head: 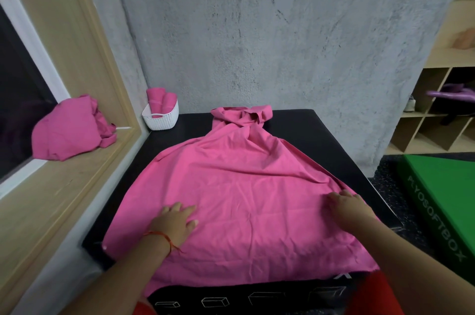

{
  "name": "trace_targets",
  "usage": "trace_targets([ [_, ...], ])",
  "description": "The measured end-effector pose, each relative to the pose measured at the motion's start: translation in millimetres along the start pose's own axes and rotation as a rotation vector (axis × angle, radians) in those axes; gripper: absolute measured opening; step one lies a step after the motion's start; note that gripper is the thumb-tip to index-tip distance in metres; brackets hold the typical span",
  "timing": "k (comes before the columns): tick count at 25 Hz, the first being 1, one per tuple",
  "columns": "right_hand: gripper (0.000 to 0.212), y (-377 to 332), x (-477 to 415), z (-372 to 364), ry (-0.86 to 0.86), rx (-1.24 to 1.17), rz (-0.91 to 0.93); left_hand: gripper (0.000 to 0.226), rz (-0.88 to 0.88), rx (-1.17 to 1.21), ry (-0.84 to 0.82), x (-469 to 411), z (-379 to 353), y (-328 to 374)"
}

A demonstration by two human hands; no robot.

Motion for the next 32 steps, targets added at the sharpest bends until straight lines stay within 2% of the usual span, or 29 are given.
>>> trace_targets([
  [2,0.042,3.5,0.1,5.9,0.013,-0.121,-0.097,0.053,-0.021,-0.004,0.02,-3.6,5.7,2.2],
  [6,0.056,14.7,-29.8,-3.2,-0.024,-0.242,-0.081,0.03,-0.046,0.027,0.044,-21.6,19.3,6.4],
  [8,0.04,5.0,-41.1,7.0,-0.004,-0.29,-0.059,0.019,-0.054,0.048,0.092,-34.8,24.1,9.0],
  [10,0.017,-16.4,-42.9,40.9,0.124,-0.371,-0.066,0.016,-0.059,0.078,0.16,-55.6,31.1,9.7],
  [11,0.013,-25.7,-52.4,54.1,0.191,-0.43,-0.076,0.017,-0.053,0.103,0.201,-71.6,36.7,8.1],
  [14,0.017,-52.1,-99.0,80.7,0.303,-0.622,-0.012,0.014,-0.04,0.253,0.359,-122.6,61.4,-0.3],
  [16,0.016,-69.4,-140.7,97.6,0.308,-0.759,0.009,0.014,-0.017,0.336,0.458,-170.1,76.8,-3.9],
  [18,0.016,-81.7,-191.2,107.9,0.307,-0.899,-0.021,0.017,0.011,0.372,0.479,-223.4,89.4,-6.3],
  [22,0.017,-98.2,-294.0,113.0,0.199,-1.135,-0.122,0.02,0.086,0.446,0.469,-326.0,113.2,-7.1],
  [24,0.007,-114.3,-320.1,114.2,0.128,-1.157,-0.086,0.016,0.1,0.503,0.346,-364.1,115.9,-2.7],
  [27,0.014,-133.6,-332.5,101.6,0.099,-1.051,-0.026,0.024,0.138,0.586,0.192,-390.3,100.6,0.7],
  [32,0.018,-138.1,-336.1,95.8,0.035,-0.98,0.033,0.029,0.177,0.689,0.321,-390.0,87.3,0.7],
])
Point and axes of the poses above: each hand's wrist, its own x-axis away from the middle knuckle, its own z-axis out of the back of the hand, y = z × x, the point moved 3 cm from there along -x, towards the middle knuckle, and after that the axes turned 2 degrees about x, right-handed, at the moved point
